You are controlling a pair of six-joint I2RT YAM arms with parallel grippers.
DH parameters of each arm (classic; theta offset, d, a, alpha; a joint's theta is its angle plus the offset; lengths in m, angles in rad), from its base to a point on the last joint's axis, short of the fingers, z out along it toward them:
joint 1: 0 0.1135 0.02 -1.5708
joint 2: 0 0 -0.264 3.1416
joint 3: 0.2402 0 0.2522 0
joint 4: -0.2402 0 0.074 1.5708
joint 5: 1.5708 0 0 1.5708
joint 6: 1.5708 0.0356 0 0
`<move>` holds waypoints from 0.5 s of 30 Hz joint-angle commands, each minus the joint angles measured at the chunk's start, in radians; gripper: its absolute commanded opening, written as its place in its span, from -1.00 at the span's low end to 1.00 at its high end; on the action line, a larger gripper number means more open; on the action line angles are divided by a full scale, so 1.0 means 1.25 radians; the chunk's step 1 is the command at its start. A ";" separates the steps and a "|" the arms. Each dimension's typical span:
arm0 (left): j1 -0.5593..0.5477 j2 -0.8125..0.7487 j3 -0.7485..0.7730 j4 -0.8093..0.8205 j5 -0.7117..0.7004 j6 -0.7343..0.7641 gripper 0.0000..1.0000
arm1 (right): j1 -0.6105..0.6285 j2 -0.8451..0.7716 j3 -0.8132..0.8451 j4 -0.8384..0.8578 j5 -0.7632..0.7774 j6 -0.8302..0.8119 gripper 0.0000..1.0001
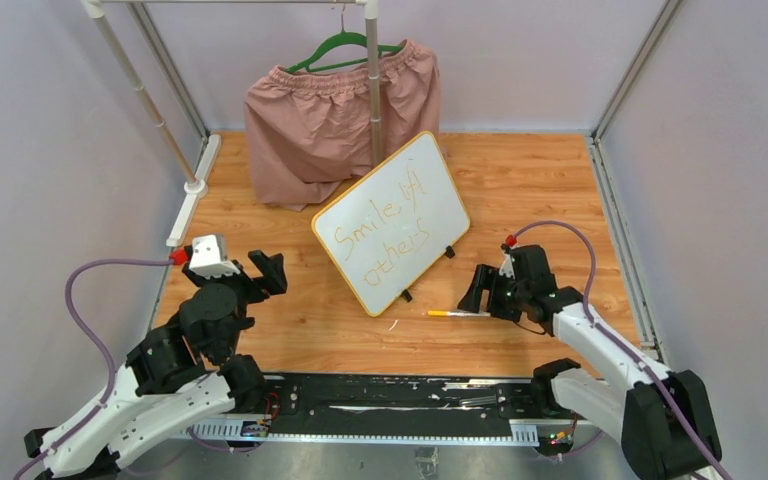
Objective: Write a sentence on the whiteboard
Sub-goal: Place the whiteboard marker at the center of the board, then reset both arms
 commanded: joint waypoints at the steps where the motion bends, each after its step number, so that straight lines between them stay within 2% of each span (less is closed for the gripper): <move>1: -0.001 -0.001 -0.002 -0.006 -0.018 0.009 1.00 | -0.014 -0.084 0.024 -0.113 0.129 0.012 0.69; 7: -0.001 0.003 0.001 -0.009 -0.019 -0.007 1.00 | -0.014 -0.220 0.090 -0.250 0.306 0.036 0.80; 11: -0.001 0.025 0.016 -0.030 -0.039 -0.061 1.00 | -0.006 -0.312 0.149 -0.295 0.333 0.022 0.81; 15: -0.001 0.070 0.044 -0.071 -0.058 -0.131 1.00 | 0.042 -0.379 0.207 -0.298 0.386 -0.009 0.80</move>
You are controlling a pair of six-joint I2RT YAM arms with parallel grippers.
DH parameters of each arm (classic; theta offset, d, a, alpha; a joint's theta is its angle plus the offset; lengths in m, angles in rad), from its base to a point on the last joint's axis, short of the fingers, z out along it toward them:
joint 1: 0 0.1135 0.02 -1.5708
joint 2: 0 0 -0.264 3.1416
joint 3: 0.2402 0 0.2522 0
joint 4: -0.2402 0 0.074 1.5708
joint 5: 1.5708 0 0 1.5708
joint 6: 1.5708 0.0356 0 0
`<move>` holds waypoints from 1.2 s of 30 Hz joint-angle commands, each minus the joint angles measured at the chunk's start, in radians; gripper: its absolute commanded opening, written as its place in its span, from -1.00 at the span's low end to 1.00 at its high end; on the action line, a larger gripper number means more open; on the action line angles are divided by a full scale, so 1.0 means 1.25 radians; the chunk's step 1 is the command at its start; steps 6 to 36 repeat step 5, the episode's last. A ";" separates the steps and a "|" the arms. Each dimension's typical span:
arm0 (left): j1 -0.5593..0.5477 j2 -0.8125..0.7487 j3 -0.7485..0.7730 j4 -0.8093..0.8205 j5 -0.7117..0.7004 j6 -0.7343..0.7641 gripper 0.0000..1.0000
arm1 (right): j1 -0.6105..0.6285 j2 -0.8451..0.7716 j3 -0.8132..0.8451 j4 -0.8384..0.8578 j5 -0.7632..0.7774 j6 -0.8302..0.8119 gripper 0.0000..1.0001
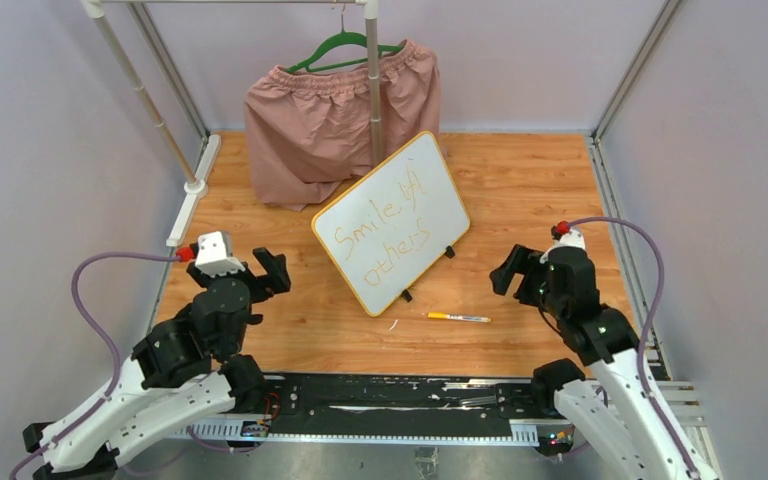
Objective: Write a sentence on the whiteboard
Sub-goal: Reset both arms
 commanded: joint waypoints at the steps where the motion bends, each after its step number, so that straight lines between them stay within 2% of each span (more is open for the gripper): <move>1: -0.001 0.054 0.044 -0.044 -0.050 -0.088 1.00 | 0.047 -0.059 0.079 -0.046 0.105 -0.032 0.80; 5: -0.001 0.092 0.056 -0.050 -0.045 -0.093 1.00 | 0.064 -0.058 0.134 -0.040 0.119 -0.065 0.80; 36: -0.001 0.092 0.056 -0.050 -0.045 -0.093 1.00 | 0.064 -0.058 0.134 -0.040 0.119 -0.065 0.80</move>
